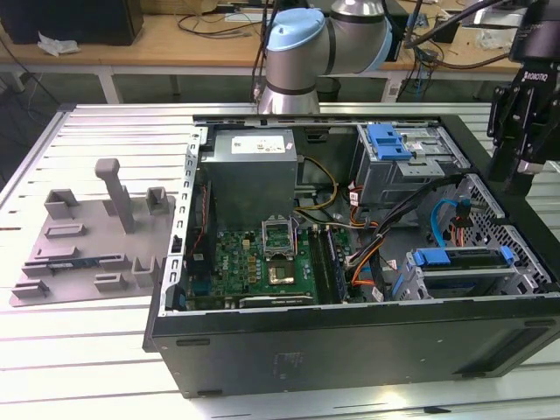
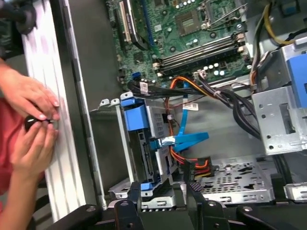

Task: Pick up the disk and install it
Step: 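Insert the first disk wire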

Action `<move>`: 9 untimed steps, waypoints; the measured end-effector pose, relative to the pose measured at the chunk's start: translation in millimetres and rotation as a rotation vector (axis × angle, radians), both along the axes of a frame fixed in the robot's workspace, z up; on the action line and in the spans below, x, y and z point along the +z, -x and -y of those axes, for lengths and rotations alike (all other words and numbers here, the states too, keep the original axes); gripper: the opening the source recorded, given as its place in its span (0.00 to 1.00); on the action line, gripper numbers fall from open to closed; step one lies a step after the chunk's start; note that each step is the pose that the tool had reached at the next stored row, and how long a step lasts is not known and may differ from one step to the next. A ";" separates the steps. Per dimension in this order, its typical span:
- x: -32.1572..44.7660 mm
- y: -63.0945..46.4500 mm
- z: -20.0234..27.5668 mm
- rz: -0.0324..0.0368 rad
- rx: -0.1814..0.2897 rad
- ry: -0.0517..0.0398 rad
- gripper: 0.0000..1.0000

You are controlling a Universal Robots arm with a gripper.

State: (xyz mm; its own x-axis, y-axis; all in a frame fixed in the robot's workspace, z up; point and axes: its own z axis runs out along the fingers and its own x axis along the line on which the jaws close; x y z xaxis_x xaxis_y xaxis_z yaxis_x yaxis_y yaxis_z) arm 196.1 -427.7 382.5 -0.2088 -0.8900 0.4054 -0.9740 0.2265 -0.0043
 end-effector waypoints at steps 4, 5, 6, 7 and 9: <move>-1.7 0.5 -9.1 -0.0002 0.000 0.0513 0.50; -3.0 0.8 -11.0 -0.0002 0.000 0.0561 0.50; -4.6 1.1 -12.3 -0.0001 0.000 0.0581 0.50; -6.4 1.3 -13.2 -0.0001 0.000 0.0589 0.50; -11.1 2.1 -15.5 -0.0003 0.000 0.0597 0.50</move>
